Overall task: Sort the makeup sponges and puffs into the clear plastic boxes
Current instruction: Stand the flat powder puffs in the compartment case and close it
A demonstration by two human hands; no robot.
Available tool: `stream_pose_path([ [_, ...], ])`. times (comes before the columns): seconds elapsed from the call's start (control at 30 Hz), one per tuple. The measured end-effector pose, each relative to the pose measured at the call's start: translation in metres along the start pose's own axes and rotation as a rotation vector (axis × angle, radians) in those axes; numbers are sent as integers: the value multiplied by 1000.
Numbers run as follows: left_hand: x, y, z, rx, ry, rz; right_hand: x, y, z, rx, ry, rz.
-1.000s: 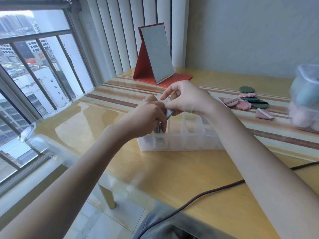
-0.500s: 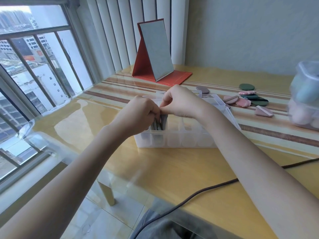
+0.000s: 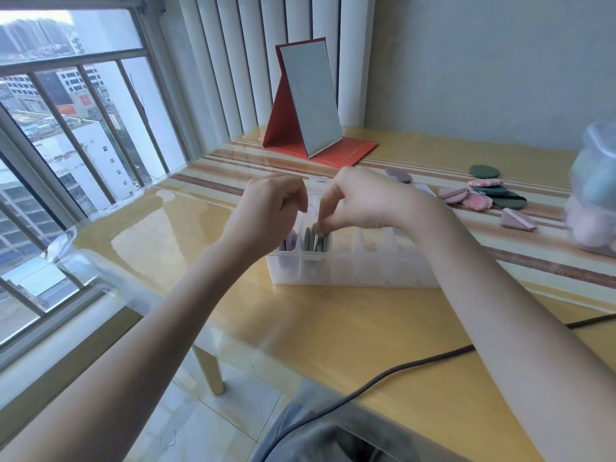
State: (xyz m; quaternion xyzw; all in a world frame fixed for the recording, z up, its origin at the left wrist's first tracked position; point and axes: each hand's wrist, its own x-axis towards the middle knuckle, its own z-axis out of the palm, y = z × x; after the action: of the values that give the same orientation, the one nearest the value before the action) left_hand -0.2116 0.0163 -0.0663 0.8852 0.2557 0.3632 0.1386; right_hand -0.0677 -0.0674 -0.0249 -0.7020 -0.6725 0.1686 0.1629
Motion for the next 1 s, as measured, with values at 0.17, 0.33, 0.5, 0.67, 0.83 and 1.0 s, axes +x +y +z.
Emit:
stream_pose_path([
  [0.17, -1, 2, -3, 69, -109, -4, 8, -1, 13, -64, -1, -5],
  [0.33, -1, 3, -7, 72, -192, -63, 6, 0, 8, -40, 216, -54],
  [0.5, 4, 7, -5, 117, -294, -64, 6, 1, 8, -93, 47, -23],
  [0.67, -4, -2, -2, 47, 40, -16, 8, 0, 10, 29, 185, -99],
  [0.83, -5, -2, -7, 16, 247, -37, 6, -2, 9, 30, 37, -142],
  [1.0, -1, 13, -7, -90, 292, -176, 4, -3, 8, -25, -3, -156],
])
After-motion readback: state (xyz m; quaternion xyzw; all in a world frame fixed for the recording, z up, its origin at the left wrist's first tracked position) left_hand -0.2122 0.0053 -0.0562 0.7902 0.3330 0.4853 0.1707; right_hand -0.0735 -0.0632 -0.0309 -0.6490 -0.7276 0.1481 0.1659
